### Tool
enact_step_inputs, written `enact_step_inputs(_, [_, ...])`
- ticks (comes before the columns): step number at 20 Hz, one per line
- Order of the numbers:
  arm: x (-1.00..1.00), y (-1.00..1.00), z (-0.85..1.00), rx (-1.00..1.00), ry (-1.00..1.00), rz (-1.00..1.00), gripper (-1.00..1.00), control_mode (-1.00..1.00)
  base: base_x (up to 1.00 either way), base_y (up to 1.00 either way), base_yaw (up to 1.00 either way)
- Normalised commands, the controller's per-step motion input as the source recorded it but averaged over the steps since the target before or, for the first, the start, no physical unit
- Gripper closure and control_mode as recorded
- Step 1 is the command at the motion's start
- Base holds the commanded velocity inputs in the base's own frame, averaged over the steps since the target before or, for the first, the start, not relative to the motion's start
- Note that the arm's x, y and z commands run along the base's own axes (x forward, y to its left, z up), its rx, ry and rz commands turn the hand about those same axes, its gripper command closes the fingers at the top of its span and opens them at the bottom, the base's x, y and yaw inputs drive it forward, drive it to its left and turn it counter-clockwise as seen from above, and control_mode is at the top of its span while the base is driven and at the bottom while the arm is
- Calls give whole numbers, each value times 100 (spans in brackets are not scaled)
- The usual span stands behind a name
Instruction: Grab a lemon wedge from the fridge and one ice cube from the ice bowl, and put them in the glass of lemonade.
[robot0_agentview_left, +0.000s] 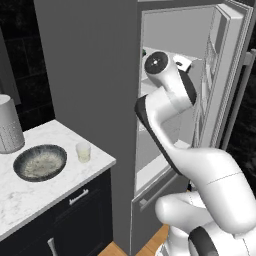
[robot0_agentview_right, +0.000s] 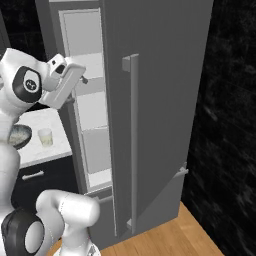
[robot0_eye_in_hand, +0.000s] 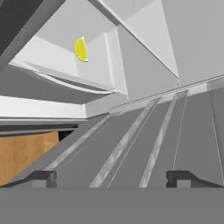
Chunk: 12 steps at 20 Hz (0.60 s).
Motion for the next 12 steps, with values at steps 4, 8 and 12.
enact_step_inputs(4, [1,-64,-14,0,0,-14,-100,-100,0,0,0])
enact_step_inputs(8, [16,-49,-28,-3,2,-14,-100,-100,0,0,0])
enact_step_inputs(12, [15,-56,-26,-3,4,-15,-100,-100,0,0,0])
